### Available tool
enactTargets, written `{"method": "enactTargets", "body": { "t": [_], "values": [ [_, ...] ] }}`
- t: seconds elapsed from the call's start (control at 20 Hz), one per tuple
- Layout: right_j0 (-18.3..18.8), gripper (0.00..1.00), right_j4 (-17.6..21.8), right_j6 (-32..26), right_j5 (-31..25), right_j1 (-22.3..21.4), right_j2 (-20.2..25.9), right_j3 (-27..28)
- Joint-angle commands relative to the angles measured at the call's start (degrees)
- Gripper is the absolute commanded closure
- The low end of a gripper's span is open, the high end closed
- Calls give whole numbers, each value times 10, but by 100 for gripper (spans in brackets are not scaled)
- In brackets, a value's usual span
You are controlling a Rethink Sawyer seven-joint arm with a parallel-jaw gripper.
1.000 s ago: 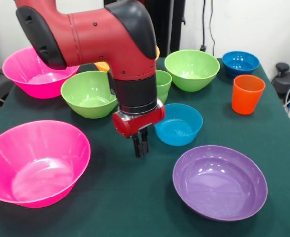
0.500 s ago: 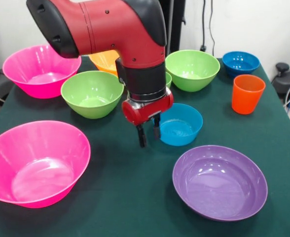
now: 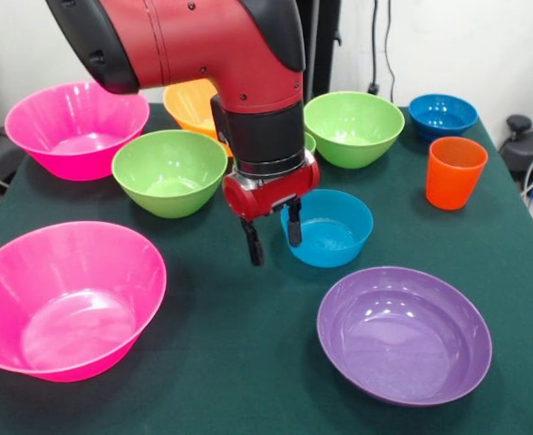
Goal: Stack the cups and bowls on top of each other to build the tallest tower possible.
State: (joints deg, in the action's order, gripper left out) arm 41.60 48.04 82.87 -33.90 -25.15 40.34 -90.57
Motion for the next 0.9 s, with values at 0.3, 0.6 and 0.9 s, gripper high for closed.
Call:
{"method": "enactTargets", "body": {
  "t": [0.3,0.6,0.9],
  "values": [
    [6,0,-38,-132,-134,-45,5,-9],
    [2,0,-60,-144,-191,-94,18,-8],
    [-4,0,-68,-147,-218,-114,28,-4]
  ]
}}
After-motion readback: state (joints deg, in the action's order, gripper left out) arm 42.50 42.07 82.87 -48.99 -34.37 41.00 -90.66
